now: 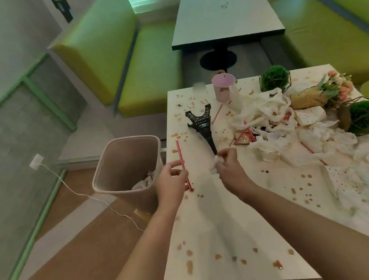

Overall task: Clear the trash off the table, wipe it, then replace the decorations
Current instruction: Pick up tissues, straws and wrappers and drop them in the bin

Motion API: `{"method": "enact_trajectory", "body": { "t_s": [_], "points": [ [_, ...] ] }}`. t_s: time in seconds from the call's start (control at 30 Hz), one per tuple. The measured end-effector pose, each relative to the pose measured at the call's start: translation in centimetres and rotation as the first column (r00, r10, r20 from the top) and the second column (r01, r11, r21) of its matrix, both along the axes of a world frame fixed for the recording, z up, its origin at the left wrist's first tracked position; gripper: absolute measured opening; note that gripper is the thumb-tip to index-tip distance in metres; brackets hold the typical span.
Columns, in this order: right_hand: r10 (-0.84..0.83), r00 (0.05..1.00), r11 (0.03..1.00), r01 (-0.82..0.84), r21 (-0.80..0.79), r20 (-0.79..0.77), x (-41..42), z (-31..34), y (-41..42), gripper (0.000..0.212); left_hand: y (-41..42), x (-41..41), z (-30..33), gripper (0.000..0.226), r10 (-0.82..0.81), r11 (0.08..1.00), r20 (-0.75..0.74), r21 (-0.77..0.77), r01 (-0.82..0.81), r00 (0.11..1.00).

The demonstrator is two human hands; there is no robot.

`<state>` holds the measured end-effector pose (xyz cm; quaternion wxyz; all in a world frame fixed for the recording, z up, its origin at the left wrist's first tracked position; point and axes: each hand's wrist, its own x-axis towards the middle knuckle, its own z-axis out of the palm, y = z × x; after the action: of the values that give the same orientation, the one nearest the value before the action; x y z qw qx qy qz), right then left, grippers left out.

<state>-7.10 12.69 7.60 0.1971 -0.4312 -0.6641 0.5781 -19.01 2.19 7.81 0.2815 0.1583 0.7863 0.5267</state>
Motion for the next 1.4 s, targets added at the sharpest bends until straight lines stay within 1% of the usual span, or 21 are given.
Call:
{"method": "enact_trajectory", "body": {
  "t_s": [0.1,0.2,0.3,0.43,0.53,0.6,0.63,0.7,0.77,0.83,0.9,1.0,1.07,1.2,1.3,1.4],
  "points": [
    [0.087,0.996,0.995,-0.087,0.047,0.007,-4.6,0.7,-1.3,0.017,-1.9,-3.8,1.4,0.029,0.054,0.999,-0.076,0.004,-0.054,0.996],
    [0.15,0.989,0.984,-0.15,0.098,0.009,-9.1,1.4,-2.4,0.01,-3.3,-7.6,1.9,0.032,0.104,0.994,-0.134,0.0,-0.105,0.986],
    [0.16,0.987,0.967,-0.156,0.203,-0.004,-12.7,1.7,-3.3,0.005,-4.5,-10.9,1.5,0.034,0.134,0.99,-0.16,-0.025,-0.14,0.978],
    [0.179,0.984,0.955,-0.178,0.238,0.018,-16.4,1.8,-4.4,0.006,-5.3,-14.3,0.8,0.033,0.124,0.986,-0.206,-0.083,-0.144,0.971],
    [0.179,0.981,0.95,-0.191,0.246,0.071,-18.2,1.5,-4.6,0.016,-5.2,-16.0,0.4,0.031,0.079,0.975,-0.253,-0.182,-0.128,0.964],
    [0.221,0.961,0.93,-0.26,0.259,0.169,-18.9,1.3,-4.6,0.027,-5.2,-16.9,0.0,0.031,0.02,0.951,-0.28,-0.291,-0.105,0.96],
    [0.245,0.946,0.918,-0.297,0.264,0.214,-19.0,1.2,-4.5,0.032,-5.1,-17.1,-0.1,0.032,-0.025,0.927,-0.291,-0.366,-0.087,0.956],
    [0.246,0.936,0.911,-0.312,0.268,0.253,-18.8,1.1,-4.2,0.036,-4.9,-17.1,0.1,0.037,-0.129,0.861,-0.304,-0.506,-0.045,0.944],
    [0.216,0.949,0.921,-0.277,0.276,0.231,-18.1,1.0,-3.7,0.032,-4.4,-16.5,0.5,0.039,-0.191,0.832,-0.333,-0.554,-0.028,0.924],
    [0.184,0.963,0.936,-0.233,0.265,0.195,-16.8,0.9,-3.0,0.026,-3.7,-15.5,0.7,0.037,-0.225,0.83,-0.376,-0.557,-0.025,0.899],
    [0.138,0.978,0.96,-0.171,0.22,0.158,-14.7,0.8,-2.2,0.022,-2.7,-14.0,0.8,0.032,-0.246,0.858,-0.395,-0.513,0.009,0.885],
    [0.034,0.987,0.98,-0.064,0.188,0.156,-10.4,0.3,-0.9,0.02,-0.3,-10.8,0.9,0.024,-0.286,0.907,-0.391,-0.406,0.114,0.875],
    [-0.032,0.985,0.985,0.002,0.17,0.169,-7.4,-0.3,-0.2,0.02,1.5,-8.4,0.9,0.023,-0.348,0.906,-0.388,-0.372,0.2,0.854],
    [-0.154,0.964,0.983,0.127,0.132,0.216,0.0,-1.3,1.1,0.02,4.8,-1.8,0.1,0.018,-0.479,0.863,-0.318,-0.341,0.373,0.818],
    [-0.236,0.945,0.97,0.213,0.12,0.227,5.6,-2.0,1.9,0.021,6.6,3.2,-1.0,0.021,-0.548,0.823,-0.251,-0.331,0.462,0.798],
    [-0.311,0.913,0.95,0.291,0.112,0.266,11.2,-2.5,2.5,0.021,8.2,8.1,-2.1,0.022,-0.625,0.762,-0.193,-0.358,0.539,0.756]
  ]
}}
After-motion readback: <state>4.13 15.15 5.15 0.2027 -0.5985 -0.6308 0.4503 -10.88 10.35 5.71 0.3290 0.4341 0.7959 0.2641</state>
